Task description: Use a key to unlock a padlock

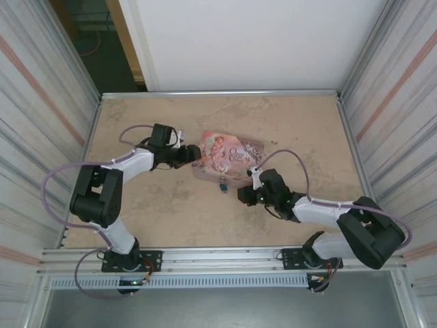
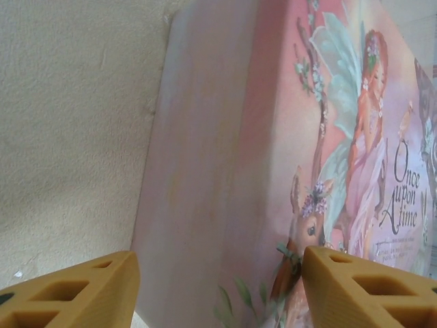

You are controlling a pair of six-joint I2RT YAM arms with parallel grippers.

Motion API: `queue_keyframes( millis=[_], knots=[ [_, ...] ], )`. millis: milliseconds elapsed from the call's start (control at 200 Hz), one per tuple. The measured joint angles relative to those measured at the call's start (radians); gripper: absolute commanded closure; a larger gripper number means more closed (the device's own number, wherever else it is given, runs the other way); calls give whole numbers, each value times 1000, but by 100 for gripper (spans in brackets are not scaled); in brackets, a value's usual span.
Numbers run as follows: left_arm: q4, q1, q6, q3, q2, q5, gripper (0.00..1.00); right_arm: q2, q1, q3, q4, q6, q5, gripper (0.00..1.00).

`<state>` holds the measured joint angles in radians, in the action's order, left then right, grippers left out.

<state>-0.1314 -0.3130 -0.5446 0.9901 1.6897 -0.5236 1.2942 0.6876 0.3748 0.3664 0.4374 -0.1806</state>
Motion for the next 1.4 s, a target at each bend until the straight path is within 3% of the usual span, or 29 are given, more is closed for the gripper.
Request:
queue_keyframes(
  millis=[371, 636, 1022, 1403],
  knots=[
    [13, -25, -5, -54, -39, 1, 37, 50, -110, 77, -8, -55, -57, 74],
    [26, -82, -51, -152, -131, 24, 37, 67, -164, 87, 0, -83, -134, 63],
    [33, -97, -89, -174, -151, 35, 37, 49, -124, -66, 162, -59, -217, 51],
    [51, -100, -112, -186, -158, 39, 37, 259, -45, -29, 323, -20, -186, 49]
  ],
)
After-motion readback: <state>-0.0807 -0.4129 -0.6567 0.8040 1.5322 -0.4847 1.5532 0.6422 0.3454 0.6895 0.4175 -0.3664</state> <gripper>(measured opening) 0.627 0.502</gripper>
